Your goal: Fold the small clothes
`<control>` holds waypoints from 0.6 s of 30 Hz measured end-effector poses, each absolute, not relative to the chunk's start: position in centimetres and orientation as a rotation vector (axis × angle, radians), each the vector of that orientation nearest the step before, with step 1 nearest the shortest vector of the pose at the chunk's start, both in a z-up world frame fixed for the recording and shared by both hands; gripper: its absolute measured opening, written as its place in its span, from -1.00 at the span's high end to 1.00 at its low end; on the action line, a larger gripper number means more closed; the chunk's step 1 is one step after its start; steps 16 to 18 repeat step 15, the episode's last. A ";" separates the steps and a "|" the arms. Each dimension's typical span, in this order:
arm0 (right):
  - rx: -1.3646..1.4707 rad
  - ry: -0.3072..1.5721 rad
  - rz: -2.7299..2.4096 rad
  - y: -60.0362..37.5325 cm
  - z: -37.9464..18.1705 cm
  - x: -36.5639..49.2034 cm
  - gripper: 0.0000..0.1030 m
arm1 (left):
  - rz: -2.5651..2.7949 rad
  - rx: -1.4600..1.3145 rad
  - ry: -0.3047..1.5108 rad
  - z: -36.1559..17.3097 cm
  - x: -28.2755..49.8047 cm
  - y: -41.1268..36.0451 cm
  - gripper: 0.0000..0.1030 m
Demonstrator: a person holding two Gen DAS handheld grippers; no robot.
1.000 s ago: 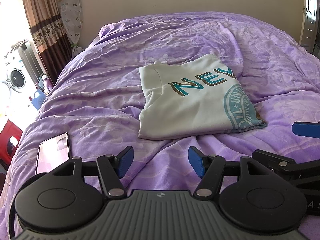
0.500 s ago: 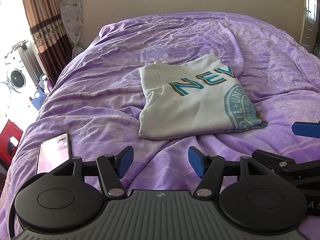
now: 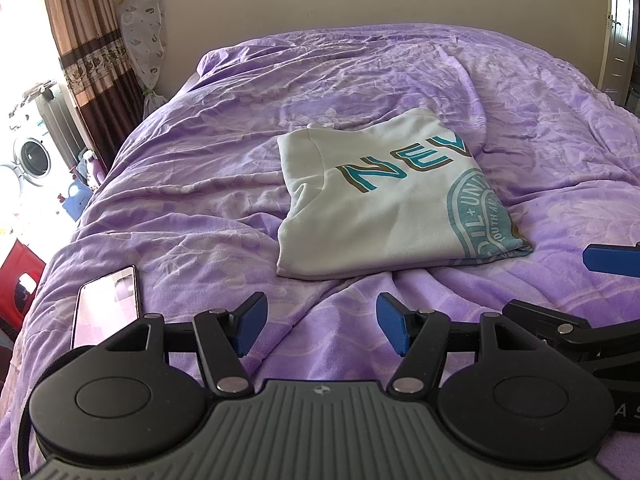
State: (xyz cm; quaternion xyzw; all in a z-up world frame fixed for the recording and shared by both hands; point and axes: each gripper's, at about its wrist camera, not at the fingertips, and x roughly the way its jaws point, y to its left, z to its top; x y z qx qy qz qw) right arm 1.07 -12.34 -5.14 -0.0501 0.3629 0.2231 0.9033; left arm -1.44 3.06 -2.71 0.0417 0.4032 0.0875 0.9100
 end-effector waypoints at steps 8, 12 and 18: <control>-0.103 0.750 0.461 -12.4 -5.1 1.1 -0.57 | 0.179 0.086 0.821 -2.2 -1.4 3.2 -0.43; -0.103 0.750 0.462 -12.4 -5.1 1.1 -0.57 | 0.181 0.086 0.816 -2.1 -1.4 3.3 -0.43; -0.103 0.751 0.462 -12.4 -5.1 1.1 -0.57 | 0.182 0.086 0.817 -2.3 -1.4 3.0 -0.43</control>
